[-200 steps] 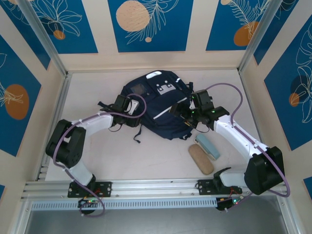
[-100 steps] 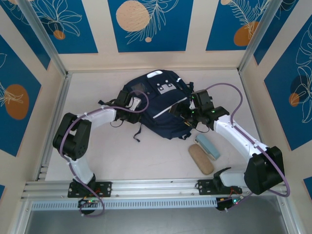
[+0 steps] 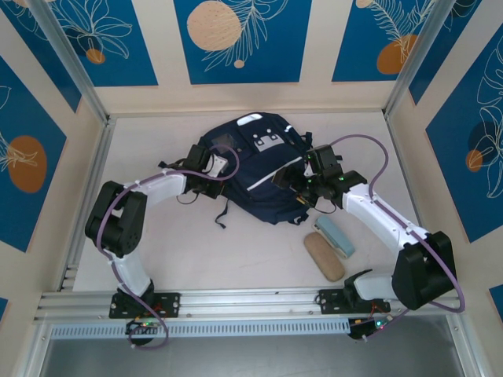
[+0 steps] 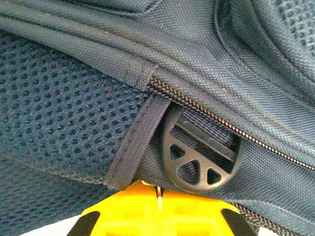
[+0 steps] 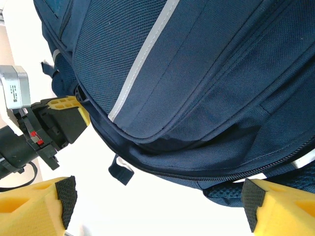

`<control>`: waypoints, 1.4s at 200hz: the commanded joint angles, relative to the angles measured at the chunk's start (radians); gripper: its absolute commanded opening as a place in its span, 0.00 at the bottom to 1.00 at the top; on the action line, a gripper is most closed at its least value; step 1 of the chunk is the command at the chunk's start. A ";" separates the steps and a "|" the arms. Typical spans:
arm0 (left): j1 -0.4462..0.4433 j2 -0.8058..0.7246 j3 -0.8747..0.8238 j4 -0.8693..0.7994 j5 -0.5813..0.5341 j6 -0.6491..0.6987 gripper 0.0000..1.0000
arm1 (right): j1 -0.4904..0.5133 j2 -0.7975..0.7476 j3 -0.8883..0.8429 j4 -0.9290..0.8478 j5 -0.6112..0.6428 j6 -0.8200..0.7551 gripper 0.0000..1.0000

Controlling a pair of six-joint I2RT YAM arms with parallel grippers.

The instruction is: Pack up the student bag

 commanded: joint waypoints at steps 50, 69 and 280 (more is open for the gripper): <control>0.001 -0.116 -0.089 0.036 0.081 -0.042 0.00 | 0.040 0.082 -0.008 -0.022 -0.011 0.029 0.84; -0.001 -0.154 -0.118 0.037 0.099 -0.052 0.00 | 0.043 0.098 -0.027 -0.025 0.010 0.048 0.82; -0.041 -0.286 -0.301 0.119 0.007 -0.173 0.20 | 0.053 0.240 -0.054 0.107 -0.047 0.125 0.52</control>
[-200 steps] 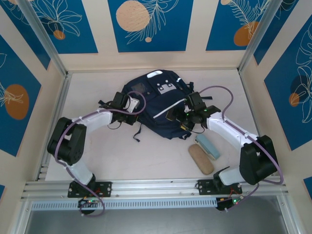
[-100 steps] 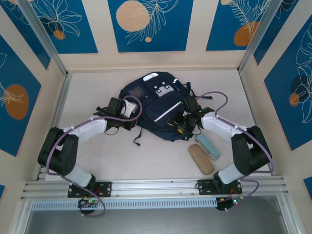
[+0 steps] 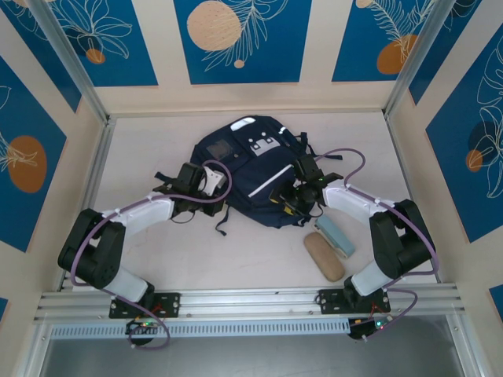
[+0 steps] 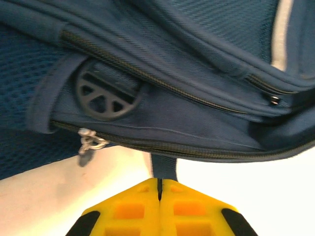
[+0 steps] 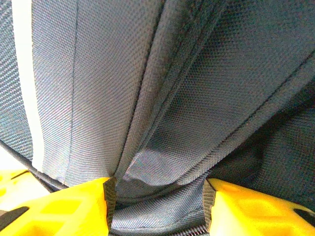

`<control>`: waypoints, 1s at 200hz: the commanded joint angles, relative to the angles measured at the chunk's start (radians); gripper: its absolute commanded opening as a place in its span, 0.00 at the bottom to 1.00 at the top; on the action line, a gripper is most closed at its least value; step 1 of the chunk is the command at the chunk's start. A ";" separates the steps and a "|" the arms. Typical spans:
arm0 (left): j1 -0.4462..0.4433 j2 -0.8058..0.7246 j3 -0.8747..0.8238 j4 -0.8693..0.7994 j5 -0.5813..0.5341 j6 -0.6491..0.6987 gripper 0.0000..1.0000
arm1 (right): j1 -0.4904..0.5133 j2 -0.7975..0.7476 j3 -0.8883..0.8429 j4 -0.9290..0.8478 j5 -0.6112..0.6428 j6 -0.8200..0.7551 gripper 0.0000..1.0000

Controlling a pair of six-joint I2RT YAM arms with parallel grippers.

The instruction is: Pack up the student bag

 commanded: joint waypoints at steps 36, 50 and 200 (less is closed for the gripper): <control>0.038 0.017 -0.008 0.009 -0.112 -0.019 0.45 | 0.013 0.012 0.001 0.008 -0.023 0.005 0.52; 0.040 0.047 0.009 0.004 -0.100 0.003 0.46 | 0.012 0.013 0.003 0.008 -0.026 0.006 0.52; 0.046 0.197 0.135 0.054 -0.021 0.159 0.26 | 0.012 0.009 0.009 -0.006 -0.019 -0.002 0.52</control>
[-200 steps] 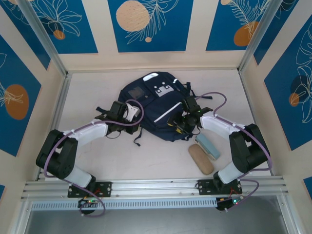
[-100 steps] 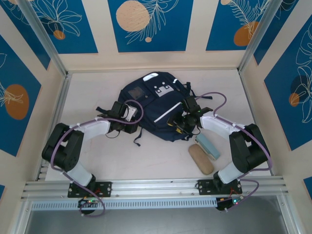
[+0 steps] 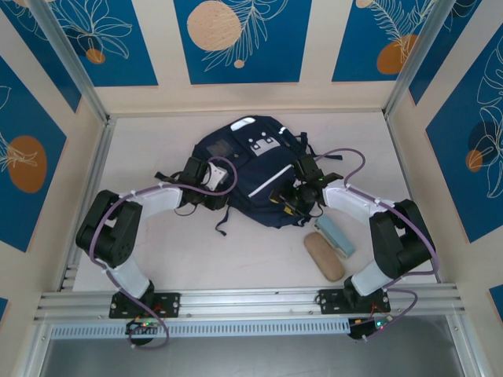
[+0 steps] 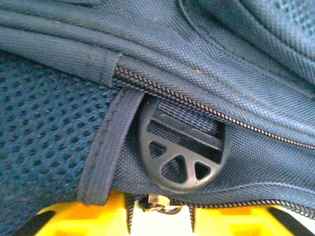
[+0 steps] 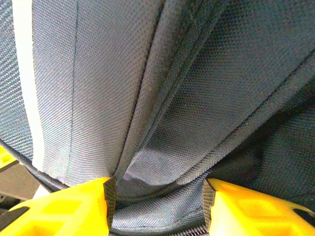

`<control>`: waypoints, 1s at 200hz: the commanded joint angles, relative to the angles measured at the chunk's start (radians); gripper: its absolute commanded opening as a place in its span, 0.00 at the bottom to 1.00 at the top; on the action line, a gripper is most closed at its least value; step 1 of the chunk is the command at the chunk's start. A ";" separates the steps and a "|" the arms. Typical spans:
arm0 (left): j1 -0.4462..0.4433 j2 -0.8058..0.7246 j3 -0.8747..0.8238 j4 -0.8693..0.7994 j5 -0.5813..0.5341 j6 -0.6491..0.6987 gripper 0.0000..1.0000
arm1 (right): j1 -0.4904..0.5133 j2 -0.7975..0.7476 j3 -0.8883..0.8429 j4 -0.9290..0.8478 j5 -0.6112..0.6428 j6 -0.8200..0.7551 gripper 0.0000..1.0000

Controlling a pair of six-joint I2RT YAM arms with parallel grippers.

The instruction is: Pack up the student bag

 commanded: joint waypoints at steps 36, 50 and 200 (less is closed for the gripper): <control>0.010 -0.015 0.022 0.021 0.010 0.017 0.05 | 0.012 0.016 -0.002 0.003 -0.020 0.004 0.51; 0.010 -0.039 0.008 0.009 0.017 0.006 0.00 | 0.013 0.021 -0.008 0.010 -0.025 0.010 0.51; -0.069 -0.247 -0.130 -0.045 0.119 -0.055 0.00 | 0.063 0.097 0.009 0.102 -0.028 0.101 0.43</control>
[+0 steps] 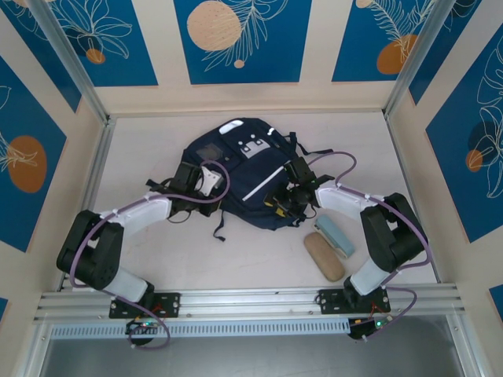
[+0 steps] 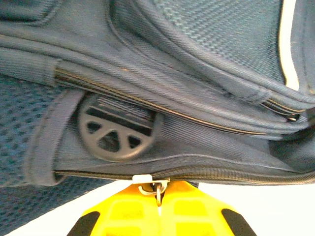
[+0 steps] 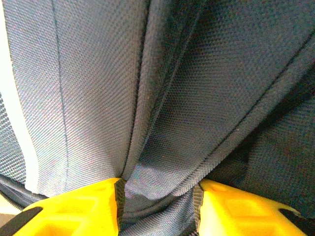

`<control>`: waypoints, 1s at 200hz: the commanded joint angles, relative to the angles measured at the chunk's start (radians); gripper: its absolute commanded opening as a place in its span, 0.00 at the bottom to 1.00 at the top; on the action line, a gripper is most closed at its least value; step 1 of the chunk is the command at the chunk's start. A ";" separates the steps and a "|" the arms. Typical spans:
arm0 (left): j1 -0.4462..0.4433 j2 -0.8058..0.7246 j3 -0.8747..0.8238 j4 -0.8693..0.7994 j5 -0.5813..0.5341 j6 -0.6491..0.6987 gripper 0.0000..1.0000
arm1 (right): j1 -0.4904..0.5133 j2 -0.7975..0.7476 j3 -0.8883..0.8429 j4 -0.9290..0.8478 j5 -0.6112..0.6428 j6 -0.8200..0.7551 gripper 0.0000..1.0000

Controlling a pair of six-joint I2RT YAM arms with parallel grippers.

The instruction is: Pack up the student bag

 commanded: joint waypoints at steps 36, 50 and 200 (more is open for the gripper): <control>-0.110 -0.030 -0.029 0.038 0.108 -0.031 0.00 | 0.025 0.043 0.023 0.032 0.002 0.036 0.42; -0.139 -0.032 -0.026 0.047 0.120 -0.034 0.00 | 0.029 0.048 0.027 0.033 0.005 0.038 0.42; -0.306 -0.036 0.131 -0.002 -0.043 -0.361 0.48 | 0.023 -0.098 0.000 -0.027 0.077 -0.061 0.49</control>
